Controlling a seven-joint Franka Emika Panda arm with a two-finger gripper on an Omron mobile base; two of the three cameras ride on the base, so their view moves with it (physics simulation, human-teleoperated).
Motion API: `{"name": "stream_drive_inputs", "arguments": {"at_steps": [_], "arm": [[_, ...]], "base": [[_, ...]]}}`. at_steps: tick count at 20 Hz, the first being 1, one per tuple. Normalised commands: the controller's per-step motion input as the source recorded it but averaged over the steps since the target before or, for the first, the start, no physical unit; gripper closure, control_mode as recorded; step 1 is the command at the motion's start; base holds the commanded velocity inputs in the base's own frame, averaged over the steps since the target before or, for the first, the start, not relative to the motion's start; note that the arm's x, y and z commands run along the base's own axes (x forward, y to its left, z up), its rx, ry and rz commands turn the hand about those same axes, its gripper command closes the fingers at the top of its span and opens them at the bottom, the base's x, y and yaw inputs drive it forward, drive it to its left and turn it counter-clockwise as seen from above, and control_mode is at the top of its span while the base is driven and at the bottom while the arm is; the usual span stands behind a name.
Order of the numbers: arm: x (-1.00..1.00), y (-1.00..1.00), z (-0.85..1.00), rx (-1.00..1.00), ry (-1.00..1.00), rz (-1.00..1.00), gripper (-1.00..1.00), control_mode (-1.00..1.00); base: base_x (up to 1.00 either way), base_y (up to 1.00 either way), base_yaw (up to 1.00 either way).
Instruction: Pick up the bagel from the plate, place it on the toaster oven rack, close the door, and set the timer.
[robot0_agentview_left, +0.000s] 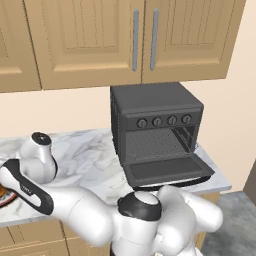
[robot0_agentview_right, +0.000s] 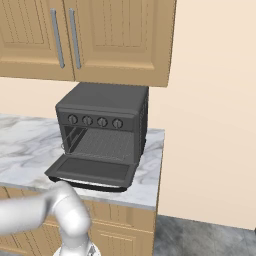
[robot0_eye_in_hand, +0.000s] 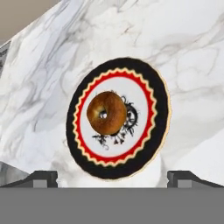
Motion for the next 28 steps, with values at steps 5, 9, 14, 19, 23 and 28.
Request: {"name": "stream_drive_inputs", "arguments": {"at_steps": [5,9,14,19,23,28], "arm": [[0.27,0.24,-0.02,0.00,0.00,0.00,-1.00,-1.00],[0.22,0.14,-0.17,0.00,0.02,0.00,-1.00,-1.00],[0.14,0.13,-0.36,0.00,0.05,0.00,-1.00,-1.00],[0.10,0.19,-0.41,0.00,0.05,0.00,-1.00,-1.00],[0.10,0.21,-0.24,0.00,0.02,0.00,-1.00,-1.00],[0.11,0.24,-0.09,0.00,0.00,0.00,-1.00,-1.00]], "base": [[0.00,0.00,0.00],[0.00,0.00,0.00],[0.00,0.00,0.00],[0.00,0.00,0.00],[0.00,0.00,0.00],[0.00,0.00,0.00]]}}
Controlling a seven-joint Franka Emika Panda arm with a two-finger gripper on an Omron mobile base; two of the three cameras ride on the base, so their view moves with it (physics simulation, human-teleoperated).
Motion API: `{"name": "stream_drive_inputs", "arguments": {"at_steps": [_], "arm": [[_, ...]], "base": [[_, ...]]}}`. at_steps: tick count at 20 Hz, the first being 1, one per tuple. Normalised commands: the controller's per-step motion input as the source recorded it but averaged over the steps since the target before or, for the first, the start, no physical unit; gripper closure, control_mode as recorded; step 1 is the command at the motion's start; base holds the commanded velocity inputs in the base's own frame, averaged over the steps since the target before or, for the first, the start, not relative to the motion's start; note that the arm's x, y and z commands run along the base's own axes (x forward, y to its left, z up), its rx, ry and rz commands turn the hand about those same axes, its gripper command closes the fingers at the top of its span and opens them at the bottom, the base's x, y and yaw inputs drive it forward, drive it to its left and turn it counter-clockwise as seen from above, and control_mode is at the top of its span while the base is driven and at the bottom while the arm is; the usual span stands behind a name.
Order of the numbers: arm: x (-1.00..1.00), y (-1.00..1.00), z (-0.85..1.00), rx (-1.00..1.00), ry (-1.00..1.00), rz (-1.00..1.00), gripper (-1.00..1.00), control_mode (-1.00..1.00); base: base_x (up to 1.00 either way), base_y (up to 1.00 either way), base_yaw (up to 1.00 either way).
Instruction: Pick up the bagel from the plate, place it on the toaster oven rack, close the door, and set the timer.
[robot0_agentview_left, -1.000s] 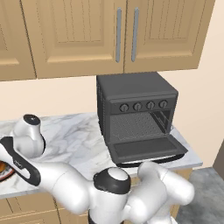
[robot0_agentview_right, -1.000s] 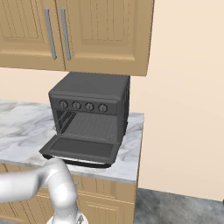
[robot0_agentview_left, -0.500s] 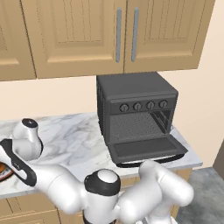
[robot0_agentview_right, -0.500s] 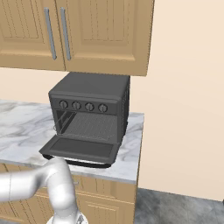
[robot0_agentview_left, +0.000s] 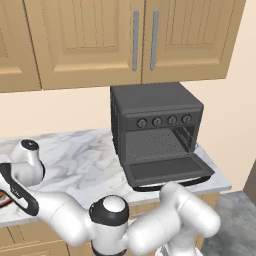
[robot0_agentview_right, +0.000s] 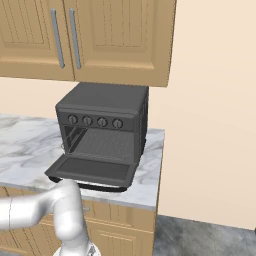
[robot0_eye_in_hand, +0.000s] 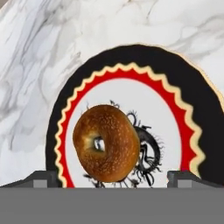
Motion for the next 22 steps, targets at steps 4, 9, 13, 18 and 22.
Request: {"name": "stream_drive_inputs", "arguments": {"at_steps": [4,9,13,18,22], "arm": [[0.14,0.26,-0.05,0.00,0.00,0.00,-1.00,-1.00],[0.10,0.21,-0.14,0.00,0.01,0.00,-1.00,-1.00],[0.00,0.13,-0.19,0.00,0.03,0.00,-1.00,-1.00],[0.02,0.14,-0.16,0.00,0.02,0.00,-1.00,-1.00],[0.05,0.13,-0.16,0.00,0.02,0.00,-1.00,-1.00]], "base": [[0.00,0.00,0.00],[0.00,0.00,0.00],[0.00,0.00,0.00],[0.00,0.00,0.00],[0.00,0.00,0.00]]}}
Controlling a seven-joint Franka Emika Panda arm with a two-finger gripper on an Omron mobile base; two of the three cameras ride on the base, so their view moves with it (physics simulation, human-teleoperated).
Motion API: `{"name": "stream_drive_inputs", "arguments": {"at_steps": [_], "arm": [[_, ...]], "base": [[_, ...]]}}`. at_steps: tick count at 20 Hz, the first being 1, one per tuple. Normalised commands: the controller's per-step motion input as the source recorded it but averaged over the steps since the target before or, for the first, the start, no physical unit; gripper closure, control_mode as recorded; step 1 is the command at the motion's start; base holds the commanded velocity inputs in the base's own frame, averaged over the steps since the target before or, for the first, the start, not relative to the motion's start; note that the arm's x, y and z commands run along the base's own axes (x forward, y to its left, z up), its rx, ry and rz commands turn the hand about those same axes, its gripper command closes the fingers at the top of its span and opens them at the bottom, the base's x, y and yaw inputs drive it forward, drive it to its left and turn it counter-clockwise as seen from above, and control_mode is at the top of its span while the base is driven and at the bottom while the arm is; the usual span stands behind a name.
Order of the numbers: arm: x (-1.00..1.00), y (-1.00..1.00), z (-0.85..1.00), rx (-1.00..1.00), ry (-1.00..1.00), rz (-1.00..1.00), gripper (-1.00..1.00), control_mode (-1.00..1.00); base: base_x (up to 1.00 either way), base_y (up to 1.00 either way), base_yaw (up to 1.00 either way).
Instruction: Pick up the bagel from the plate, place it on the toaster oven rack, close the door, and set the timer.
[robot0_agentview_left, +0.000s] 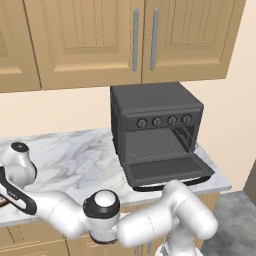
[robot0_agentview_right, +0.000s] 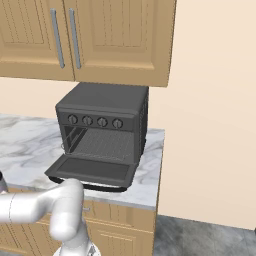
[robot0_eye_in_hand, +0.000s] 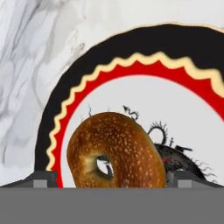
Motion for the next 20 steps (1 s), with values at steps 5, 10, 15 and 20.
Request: {"name": "stream_drive_inputs", "arguments": {"at_steps": [5,10,15,20], "arm": [[0.01,0.08,-0.23,0.00,0.04,0.00,-1.00,-1.00],[0.00,0.04,-0.33,0.00,0.07,0.00,1.00,-1.00],[0.00,0.00,-0.35,-0.01,0.07,0.00,1.00,-1.00],[-0.02,0.00,-0.35,-0.02,0.05,-0.01,1.00,-1.00]], "base": [[0.00,0.00,0.00],[0.00,0.00,0.00],[0.00,0.00,0.00],[0.00,0.00,0.00]]}}
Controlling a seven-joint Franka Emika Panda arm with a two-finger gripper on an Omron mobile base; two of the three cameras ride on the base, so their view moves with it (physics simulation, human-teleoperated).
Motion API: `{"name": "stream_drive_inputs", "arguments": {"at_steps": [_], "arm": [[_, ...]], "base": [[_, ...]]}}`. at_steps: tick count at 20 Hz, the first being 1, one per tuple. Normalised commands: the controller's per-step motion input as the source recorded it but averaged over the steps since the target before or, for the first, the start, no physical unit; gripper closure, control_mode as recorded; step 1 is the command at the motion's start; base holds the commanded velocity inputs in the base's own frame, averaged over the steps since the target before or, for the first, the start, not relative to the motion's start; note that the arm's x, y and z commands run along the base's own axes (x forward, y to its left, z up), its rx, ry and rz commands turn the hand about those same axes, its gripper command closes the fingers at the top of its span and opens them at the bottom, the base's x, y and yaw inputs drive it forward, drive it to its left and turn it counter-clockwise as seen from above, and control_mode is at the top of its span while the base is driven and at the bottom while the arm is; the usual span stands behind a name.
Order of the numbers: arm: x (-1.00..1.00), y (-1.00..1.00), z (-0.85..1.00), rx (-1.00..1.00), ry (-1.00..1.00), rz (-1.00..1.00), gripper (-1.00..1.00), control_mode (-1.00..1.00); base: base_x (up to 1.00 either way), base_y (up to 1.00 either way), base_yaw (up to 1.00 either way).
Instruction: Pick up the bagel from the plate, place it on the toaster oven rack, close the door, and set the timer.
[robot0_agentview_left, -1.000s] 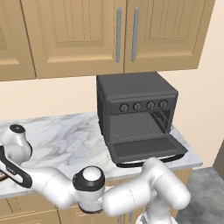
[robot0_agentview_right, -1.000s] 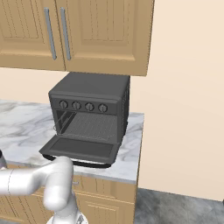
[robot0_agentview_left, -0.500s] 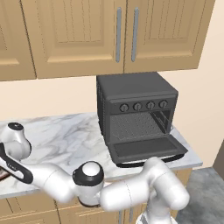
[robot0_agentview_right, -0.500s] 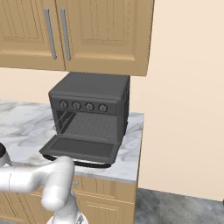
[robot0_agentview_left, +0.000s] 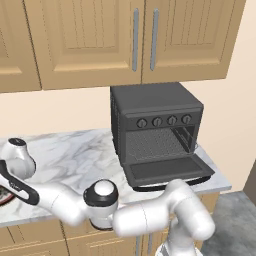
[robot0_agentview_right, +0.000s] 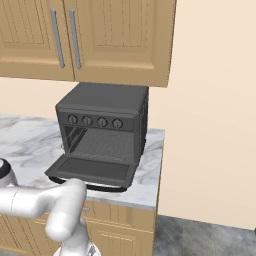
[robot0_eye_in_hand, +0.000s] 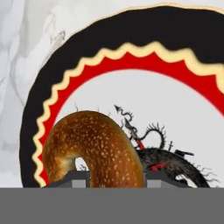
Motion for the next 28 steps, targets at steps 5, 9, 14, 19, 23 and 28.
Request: {"name": "stream_drive_inputs", "arguments": {"at_steps": [5,9,14,19,23,28], "arm": [[-0.36,-0.12,0.12,0.00,0.00,-0.01,1.00,-1.00],[-0.52,-0.38,0.41,0.00,-0.03,-0.03,1.00,-1.00],[-0.31,-0.56,0.36,0.00,-0.06,-0.13,1.00,-1.00],[-0.38,-0.72,0.27,0.01,-0.10,-0.18,1.00,-1.00],[-0.64,-0.74,0.27,0.01,-0.12,-0.14,1.00,-1.00],[-0.65,-0.81,0.36,0.01,-0.09,-0.10,1.00,-1.00]], "base": [[0.00,0.00,0.00],[0.00,0.00,0.00],[0.00,0.00,0.00],[0.00,0.00,0.00],[0.00,0.00,0.00],[0.00,0.00,0.00]]}}
